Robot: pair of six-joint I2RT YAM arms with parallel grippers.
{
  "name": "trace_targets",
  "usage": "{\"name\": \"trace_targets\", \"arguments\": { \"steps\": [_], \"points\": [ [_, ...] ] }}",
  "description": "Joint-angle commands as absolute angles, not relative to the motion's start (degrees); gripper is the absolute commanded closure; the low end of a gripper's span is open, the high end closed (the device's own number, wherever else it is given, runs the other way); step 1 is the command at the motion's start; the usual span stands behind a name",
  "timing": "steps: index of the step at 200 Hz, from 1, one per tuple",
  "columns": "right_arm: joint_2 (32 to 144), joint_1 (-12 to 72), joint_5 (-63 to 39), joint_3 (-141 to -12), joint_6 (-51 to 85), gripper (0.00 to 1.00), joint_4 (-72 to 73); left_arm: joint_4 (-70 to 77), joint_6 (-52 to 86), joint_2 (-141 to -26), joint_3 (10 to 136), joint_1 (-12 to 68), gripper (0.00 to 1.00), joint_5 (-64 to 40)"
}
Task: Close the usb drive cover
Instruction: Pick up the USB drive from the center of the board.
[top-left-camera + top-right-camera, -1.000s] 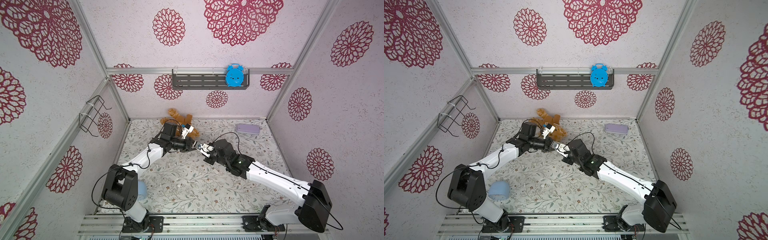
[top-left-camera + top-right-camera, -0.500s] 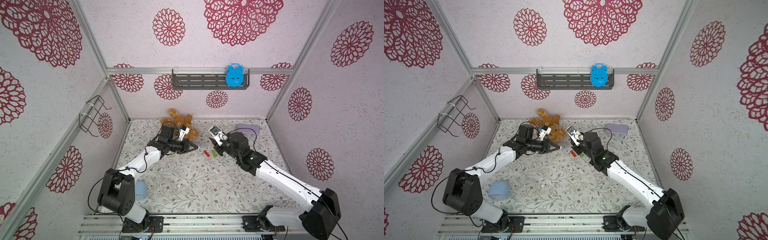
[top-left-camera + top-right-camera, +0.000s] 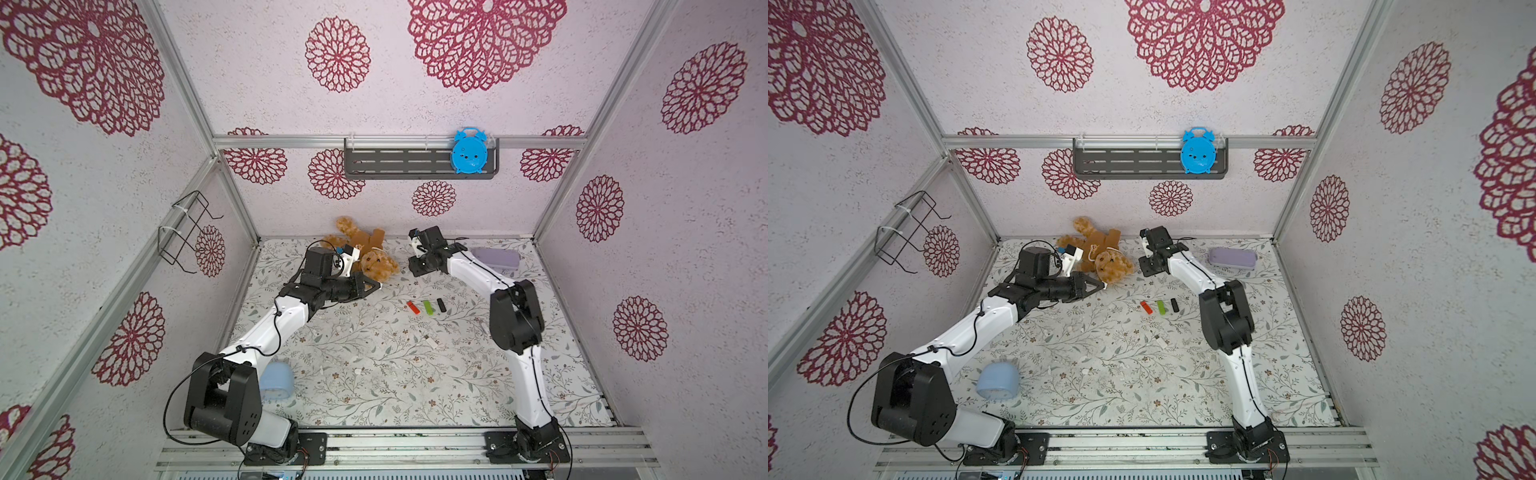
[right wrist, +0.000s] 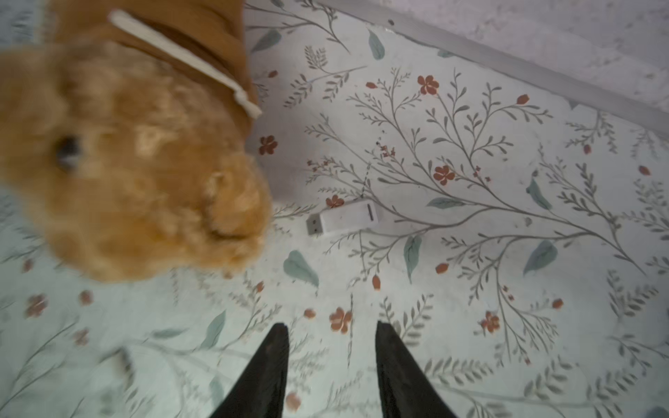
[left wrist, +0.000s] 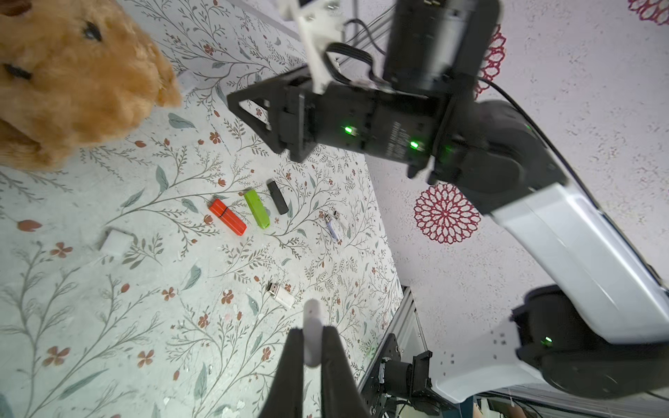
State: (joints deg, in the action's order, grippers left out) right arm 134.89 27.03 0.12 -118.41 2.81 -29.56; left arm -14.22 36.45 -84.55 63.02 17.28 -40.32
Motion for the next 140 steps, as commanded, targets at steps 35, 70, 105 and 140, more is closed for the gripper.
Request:
{"name": "trace_targets", "arguments": {
  "steps": [35, 70, 105, 140],
  "points": [
    [150.3, 25.7, 5.5, -142.4, 6.0, 0.55, -37.2, -13.9, 34.8, -83.2, 62.4, 16.6, 0.94, -41.1],
    [151.3, 25.3, 4.9, -142.0, 4.2, 0.55, -36.0, -14.5, 34.2, -84.1, 63.1, 16.5, 0.94, -41.9],
    [152.8, 24.7, 2.8, -142.3, 3.4, 0.55, -39.0, -14.5, 34.0, -84.7, 63.6, 16.4, 0.93, -43.0],
    [152.7, 24.3, 0.2, -142.7, 7.7, 0.54, -33.6, -13.6, 34.5, -85.5, 63.9, 16.3, 0.93, -43.4]
  ]
}}
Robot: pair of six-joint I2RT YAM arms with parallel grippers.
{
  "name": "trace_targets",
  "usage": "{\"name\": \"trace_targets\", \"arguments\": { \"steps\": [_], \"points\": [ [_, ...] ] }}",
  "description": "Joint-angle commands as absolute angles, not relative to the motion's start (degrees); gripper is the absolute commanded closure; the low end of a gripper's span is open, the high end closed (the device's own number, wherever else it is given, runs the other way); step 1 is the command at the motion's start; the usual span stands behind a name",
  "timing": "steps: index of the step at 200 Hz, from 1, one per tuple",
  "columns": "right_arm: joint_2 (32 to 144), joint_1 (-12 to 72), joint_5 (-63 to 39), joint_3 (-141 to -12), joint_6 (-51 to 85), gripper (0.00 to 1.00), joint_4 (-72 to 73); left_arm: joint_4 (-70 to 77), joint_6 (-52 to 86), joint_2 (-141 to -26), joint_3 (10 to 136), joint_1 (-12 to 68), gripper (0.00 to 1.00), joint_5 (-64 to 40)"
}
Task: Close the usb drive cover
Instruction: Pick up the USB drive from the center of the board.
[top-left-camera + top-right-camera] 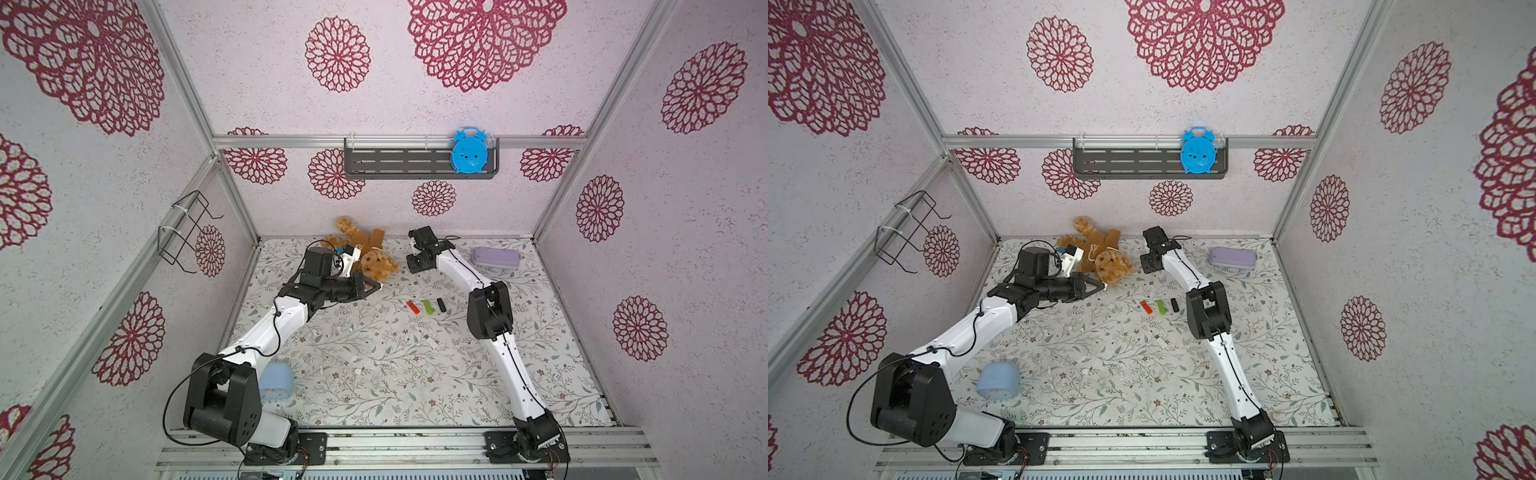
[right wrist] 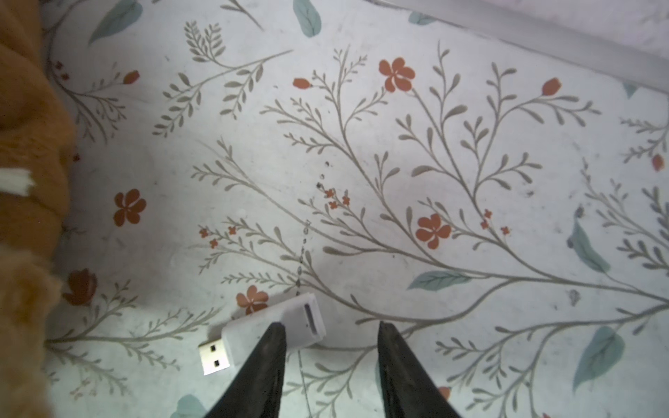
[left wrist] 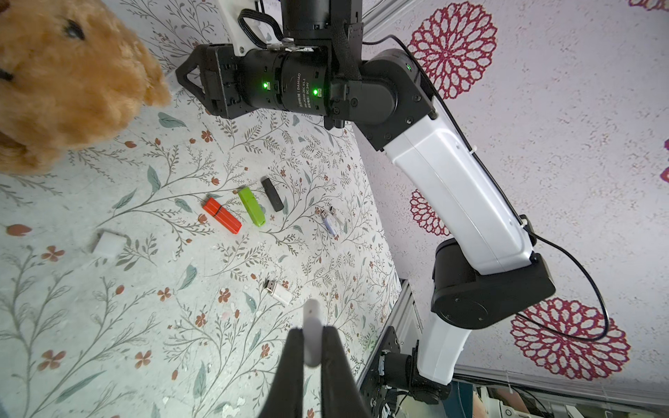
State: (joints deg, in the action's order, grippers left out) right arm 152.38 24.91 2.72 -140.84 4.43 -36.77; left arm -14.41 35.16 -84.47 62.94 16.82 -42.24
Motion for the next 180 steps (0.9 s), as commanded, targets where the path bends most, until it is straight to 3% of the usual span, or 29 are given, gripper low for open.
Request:
{"name": "trace_targets", "arguments": {
  "steps": [1, 44, 122, 180],
  "points": [
    [152.7, 24.2, 0.0, -142.7, 8.0, 0.54, -33.4, -13.5, 34.6, -85.5, 63.9, 16.3, 0.93, -43.4],
    [155.5, 24.1, -1.4, -143.7, 14.0, 0.53, -27.4, -12.8, 35.4, -85.9, 63.9, 16.4, 0.93, -43.6],
    [155.6, 26.9, 10.6, -143.8, 2.0, 0.58, -44.3, -12.9, 35.5, -85.8, 63.7, 16.4, 0.93, -44.2],
    [148.4, 28.7, 7.8, -136.0, -1.4, 0.62, -48.4, -11.6, 35.9, -85.2, 62.4, 16.4, 0.93, -44.2]
  ]
}}
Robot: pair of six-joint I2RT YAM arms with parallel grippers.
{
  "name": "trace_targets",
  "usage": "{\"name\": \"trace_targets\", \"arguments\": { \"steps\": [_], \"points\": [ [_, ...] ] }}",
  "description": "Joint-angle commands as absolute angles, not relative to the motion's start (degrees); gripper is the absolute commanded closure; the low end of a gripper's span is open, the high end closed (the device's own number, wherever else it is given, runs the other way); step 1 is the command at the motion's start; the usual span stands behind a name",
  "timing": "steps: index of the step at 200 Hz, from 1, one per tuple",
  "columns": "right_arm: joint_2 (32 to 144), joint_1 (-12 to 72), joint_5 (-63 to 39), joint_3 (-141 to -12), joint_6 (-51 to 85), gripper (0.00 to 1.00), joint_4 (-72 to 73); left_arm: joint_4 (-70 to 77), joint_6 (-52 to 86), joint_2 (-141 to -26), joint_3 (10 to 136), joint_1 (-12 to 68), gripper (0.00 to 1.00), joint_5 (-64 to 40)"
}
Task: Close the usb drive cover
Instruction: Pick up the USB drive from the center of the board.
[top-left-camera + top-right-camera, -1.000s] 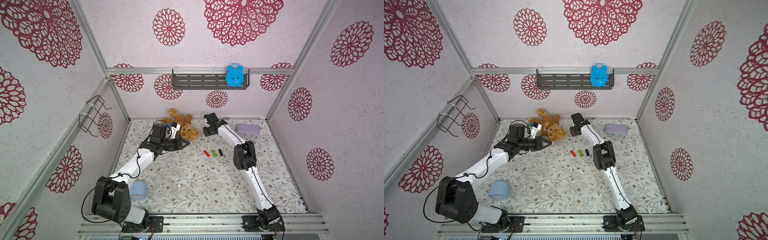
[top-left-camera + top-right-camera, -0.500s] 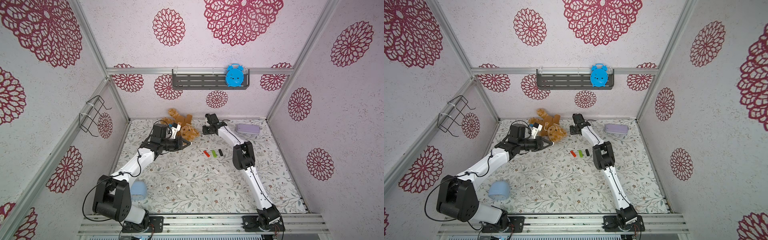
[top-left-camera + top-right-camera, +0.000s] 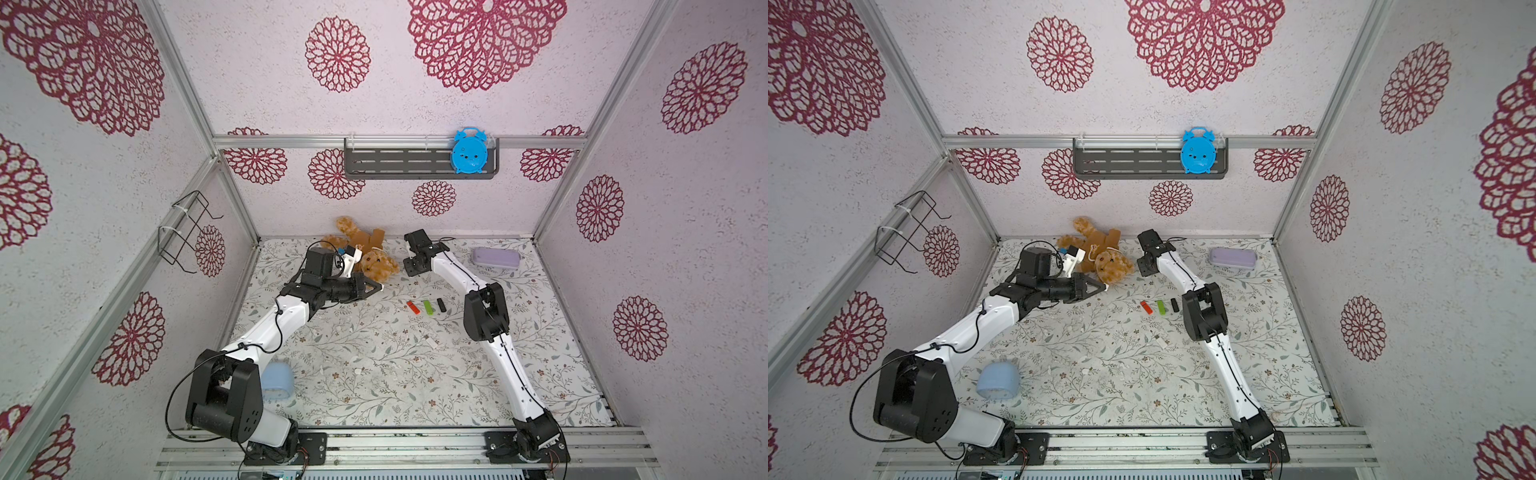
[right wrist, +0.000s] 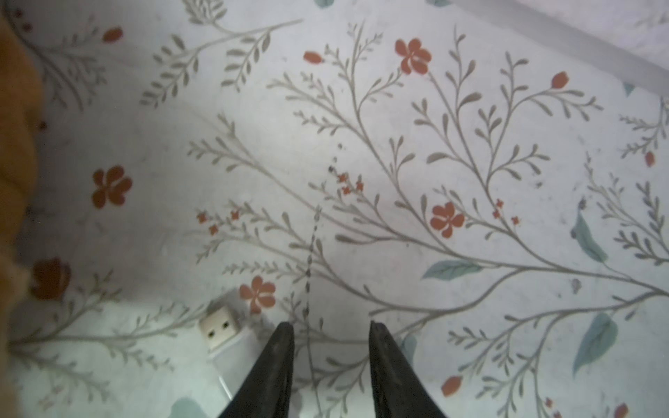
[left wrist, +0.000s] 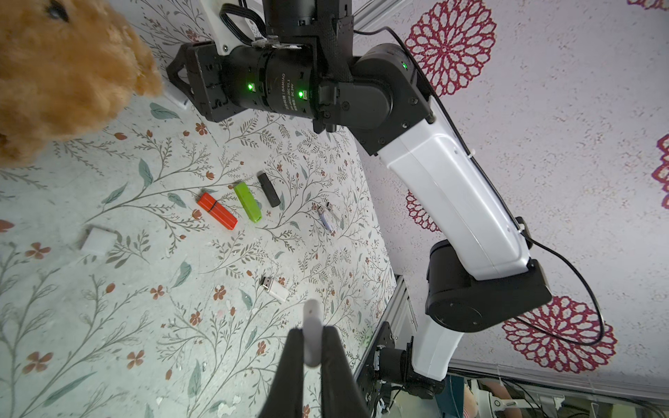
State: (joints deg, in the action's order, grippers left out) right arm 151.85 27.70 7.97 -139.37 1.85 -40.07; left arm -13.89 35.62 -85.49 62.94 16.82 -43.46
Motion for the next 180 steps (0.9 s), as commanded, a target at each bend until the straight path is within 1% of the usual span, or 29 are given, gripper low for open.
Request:
{"name": "trace_targets", "arguments": {
  "steps": [1, 19, 32, 50, 92, 109, 146, 180],
  "points": [
    [148.3, 28.7, 7.8, -136.0, -1.3, 0.61, -48.4, -11.6, 35.9, -85.1, 62.3, 16.4, 0.93, -44.2],
    [147.6, 28.3, 7.7, -136.6, -1.1, 0.58, -48.1, -11.2, 36.1, -84.8, 62.0, 16.4, 0.93, -44.0],
    [147.5, 27.5, 7.7, -138.9, -0.2, 0.57, -48.6, -11.3, 36.2, -84.9, 62.1, 16.4, 0.93, -44.2],
    [147.3, 26.3, 5.0, -142.7, 1.7, 0.57, -50.1, -11.8, 35.8, -84.7, 62.3, 16.4, 0.93, -44.2],
    [146.3, 26.9, -1.7, -141.5, 8.4, 0.55, -46.5, -11.6, 35.7, -84.9, 62.2, 16.3, 0.93, -44.1],
    [147.4, 27.8, -0.2, -141.5, 10.3, 0.52, -44.6, -11.7, 35.7, -84.7, 62.1, 16.3, 0.93, -44.2],
    [149.4, 29.6, 3.7, -141.4, 11.9, 0.48, -41.2, -11.8, 35.7, -84.2, 61.7, 16.3, 0.93, -44.0],
    [150.8, 30.6, 9.8, -141.4, 10.9, 0.48, -41.4, -12.7, 35.1, -83.7, 61.5, 16.3, 0.93, -44.0]
  ]
}}
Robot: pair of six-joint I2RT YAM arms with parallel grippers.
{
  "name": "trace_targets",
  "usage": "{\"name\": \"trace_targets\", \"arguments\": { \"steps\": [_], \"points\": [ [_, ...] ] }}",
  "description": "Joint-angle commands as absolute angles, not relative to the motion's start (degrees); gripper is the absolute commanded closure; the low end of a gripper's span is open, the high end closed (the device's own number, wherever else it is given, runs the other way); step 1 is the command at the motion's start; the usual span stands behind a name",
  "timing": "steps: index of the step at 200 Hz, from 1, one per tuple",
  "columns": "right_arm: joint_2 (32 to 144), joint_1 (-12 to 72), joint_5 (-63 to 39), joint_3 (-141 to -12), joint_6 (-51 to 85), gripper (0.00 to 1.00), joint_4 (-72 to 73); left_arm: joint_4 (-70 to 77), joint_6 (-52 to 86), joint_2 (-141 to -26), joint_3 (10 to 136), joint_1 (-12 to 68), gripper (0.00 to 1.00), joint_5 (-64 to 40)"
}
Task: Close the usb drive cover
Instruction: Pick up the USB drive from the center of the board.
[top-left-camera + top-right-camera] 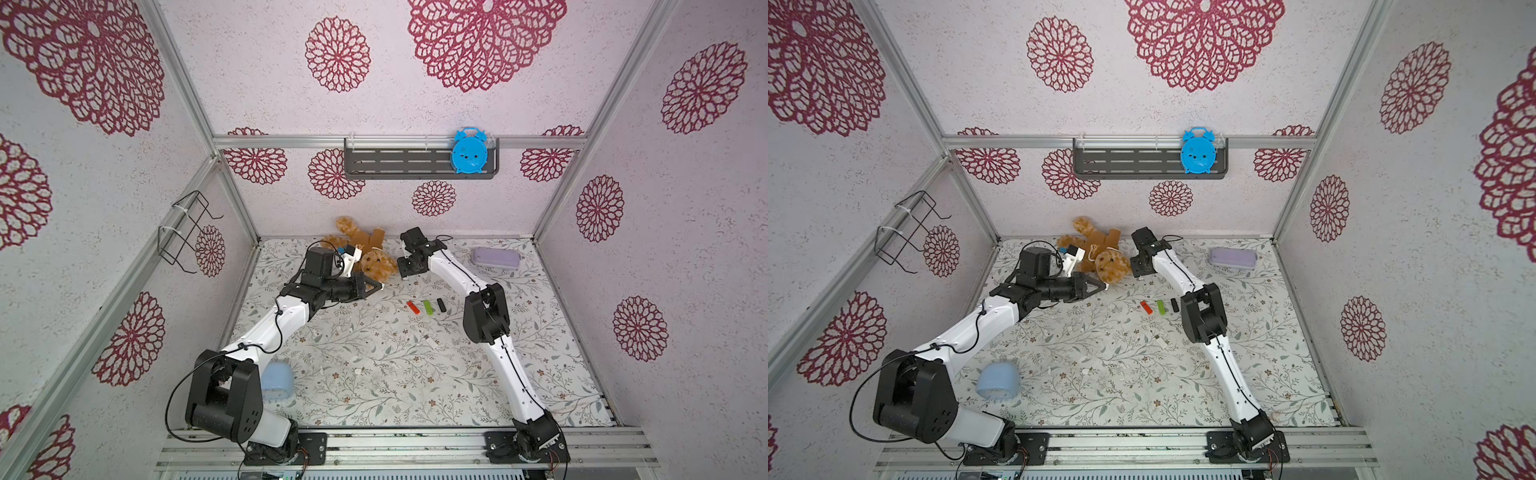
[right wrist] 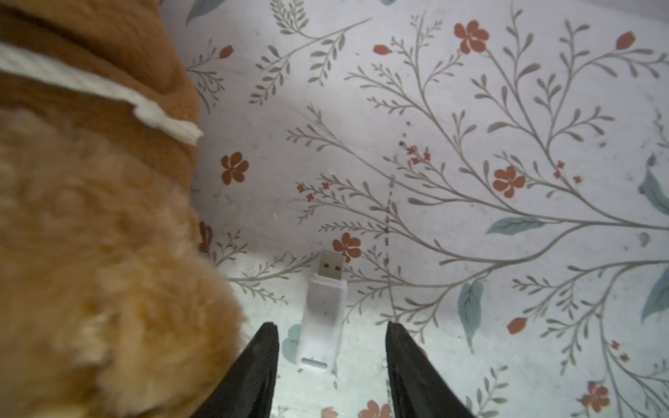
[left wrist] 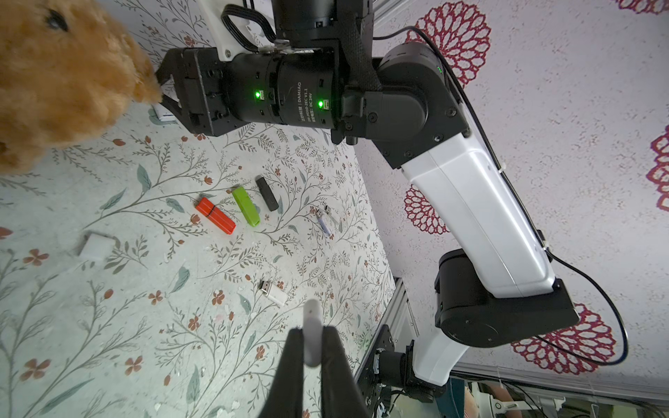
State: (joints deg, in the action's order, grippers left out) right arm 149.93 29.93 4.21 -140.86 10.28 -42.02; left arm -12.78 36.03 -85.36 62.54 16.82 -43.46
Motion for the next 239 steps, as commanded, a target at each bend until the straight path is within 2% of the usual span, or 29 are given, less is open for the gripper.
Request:
{"name": "trace_targets", "arguments": {
  "steps": [1, 61, 159, 239],
  "points": [
    [150.8, 30.6, 9.8, -141.4, 10.8, 0.48, -41.4, -12.7, 35.1, -83.7, 61.5, 16.3, 0.93, -44.0],
    [152.9, 30.9, 10.4, -141.4, 9.6, 0.53, -42.3, -12.5, 35.0, -83.7, 61.5, 16.2, 0.93, -44.0],
    [153.1, 31.8, 5.0, -140.7, 7.3, 0.8, -51.2, -12.6, 35.2, -82.2, 60.9, 16.1, 0.93, -42.9],
    [138.6, 39.8, 0.1, -121.2, 4.7, 0.83, -52.2, -11.1, 36.7, -76.2, 57.1, 14.8, 0.93, -38.2]
  ]
}}
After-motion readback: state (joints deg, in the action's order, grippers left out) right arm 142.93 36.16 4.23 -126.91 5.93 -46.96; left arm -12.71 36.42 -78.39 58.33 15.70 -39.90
